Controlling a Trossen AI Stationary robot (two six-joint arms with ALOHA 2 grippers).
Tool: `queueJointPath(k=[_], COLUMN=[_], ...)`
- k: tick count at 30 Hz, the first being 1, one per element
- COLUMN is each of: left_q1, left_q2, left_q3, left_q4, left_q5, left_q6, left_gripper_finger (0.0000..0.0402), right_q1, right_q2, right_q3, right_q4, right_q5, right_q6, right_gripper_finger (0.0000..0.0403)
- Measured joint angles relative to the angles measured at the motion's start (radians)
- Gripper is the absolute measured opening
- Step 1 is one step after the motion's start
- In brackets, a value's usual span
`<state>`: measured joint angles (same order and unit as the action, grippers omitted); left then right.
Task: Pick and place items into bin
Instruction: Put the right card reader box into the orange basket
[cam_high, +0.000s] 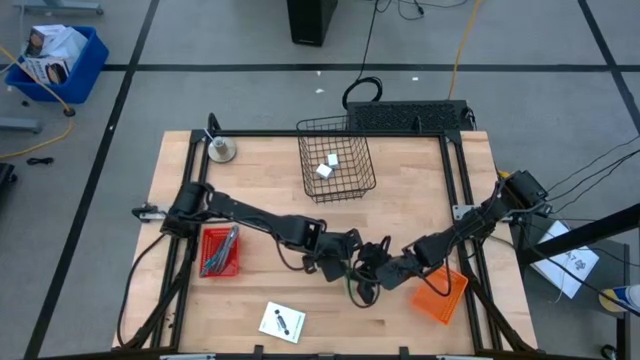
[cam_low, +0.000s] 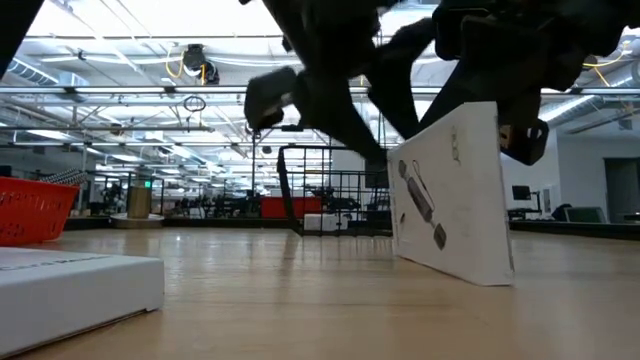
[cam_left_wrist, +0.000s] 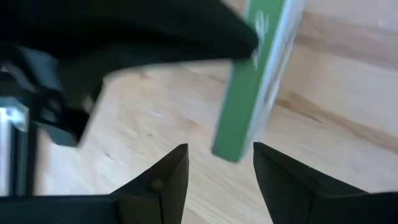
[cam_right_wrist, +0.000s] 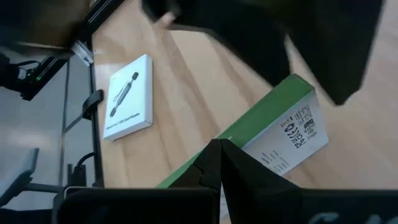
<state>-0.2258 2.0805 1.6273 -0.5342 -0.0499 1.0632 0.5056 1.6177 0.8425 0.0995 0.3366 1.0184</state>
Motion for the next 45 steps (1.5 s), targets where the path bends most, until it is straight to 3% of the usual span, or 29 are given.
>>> queueJointPath(k=[8,16,18,29,35,38,45], left_q1=[-0.003,-0.003,0.004,0.007,0.005,0.005,-0.008], left_q2=[0.032,0.032,0.032,0.025,0.018,0.018,0.017], left_q3=[0.001,0.001,0.001,0.003,0.003,0.003,-0.003], left_q4=[-0.026,0.032,0.029,0.119,0.134,0.174,0.075], left_q5=[0.048,0.094,0.097,0.015,-0.099,-0.098,-0.081], left_q6=[-0.057,-0.183,-0.225,-0.422,-0.562,-0.686,-1.014], left_gripper_finger=[0.0173,0.0029,0.0009,0.0004,0.0017,0.0028,0.0018], right_q1=[0.000,0.000,-0.001,-0.002,0.018,0.023,0.066], right_q2=[0.000,0.000,0.000,-0.001,-0.007,-0.020,-0.019], right_q3=[0.001,0.001,-0.004,-0.072,-0.076,-0.076,-0.076], right_q4=[0.004,0.003,0.006,-0.005,-0.007,-0.048,-0.120], right_q5=[-0.019,-0.003,0.003,0.039,0.068,0.009,-0.118], right_q6=[-0.011,-0.026,-0.027,0.044,0.054,0.067,0.073], right_gripper_finger=[0.0000,0.0000,0.0000,0.0000,0.0000,0.0000,0.0000])
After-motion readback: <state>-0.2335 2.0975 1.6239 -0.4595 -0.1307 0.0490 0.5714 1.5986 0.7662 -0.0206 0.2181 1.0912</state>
